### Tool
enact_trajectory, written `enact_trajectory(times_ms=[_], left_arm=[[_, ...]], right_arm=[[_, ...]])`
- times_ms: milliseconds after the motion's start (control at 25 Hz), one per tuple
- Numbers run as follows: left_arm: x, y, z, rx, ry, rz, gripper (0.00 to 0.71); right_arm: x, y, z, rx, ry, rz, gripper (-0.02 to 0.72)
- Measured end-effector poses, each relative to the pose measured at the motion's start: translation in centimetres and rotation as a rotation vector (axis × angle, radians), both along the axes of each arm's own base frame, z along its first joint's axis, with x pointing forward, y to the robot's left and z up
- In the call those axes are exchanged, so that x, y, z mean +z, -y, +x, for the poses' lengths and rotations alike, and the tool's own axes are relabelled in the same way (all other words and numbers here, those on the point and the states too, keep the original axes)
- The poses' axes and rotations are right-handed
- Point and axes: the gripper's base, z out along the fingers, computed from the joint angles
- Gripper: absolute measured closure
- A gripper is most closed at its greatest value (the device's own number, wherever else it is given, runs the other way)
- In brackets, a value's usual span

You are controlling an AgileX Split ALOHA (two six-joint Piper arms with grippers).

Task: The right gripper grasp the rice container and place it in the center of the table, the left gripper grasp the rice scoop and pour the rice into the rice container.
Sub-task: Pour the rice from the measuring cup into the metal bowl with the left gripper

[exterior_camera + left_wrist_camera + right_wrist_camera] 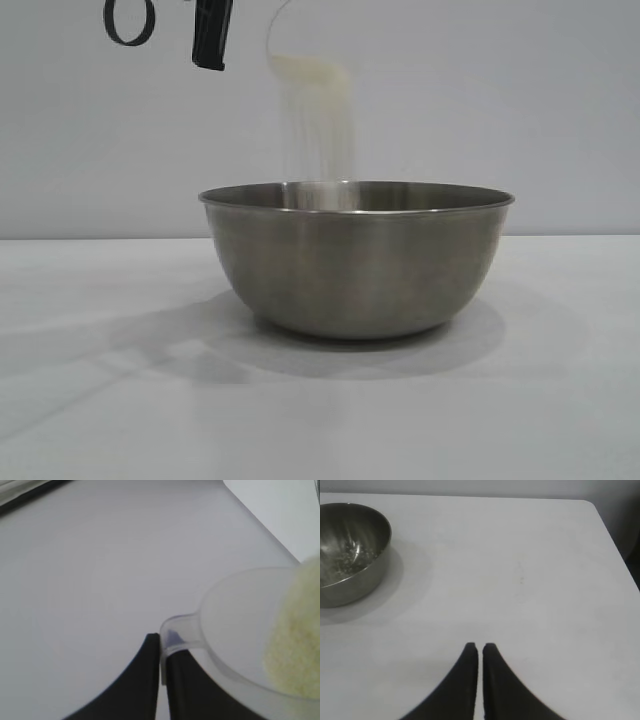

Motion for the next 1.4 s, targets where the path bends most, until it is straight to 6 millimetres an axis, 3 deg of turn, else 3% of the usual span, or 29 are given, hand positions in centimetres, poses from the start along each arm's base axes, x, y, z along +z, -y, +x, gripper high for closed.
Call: enact_trajectory(times_ms=[680, 1400], left_arm=[[0.1, 0.7, -0.4, -0.031, 0.372, 0.205, 0.71], [0.5, 1.1, -0.9, -0.055, 0.504, 0.215, 0.71]], right_arm=[[0.0, 0.0, 0.0, 0.0, 0.0, 0.0, 0.703], [0.0, 0.0, 0.0, 0.0, 0.0, 0.0, 0.703]])
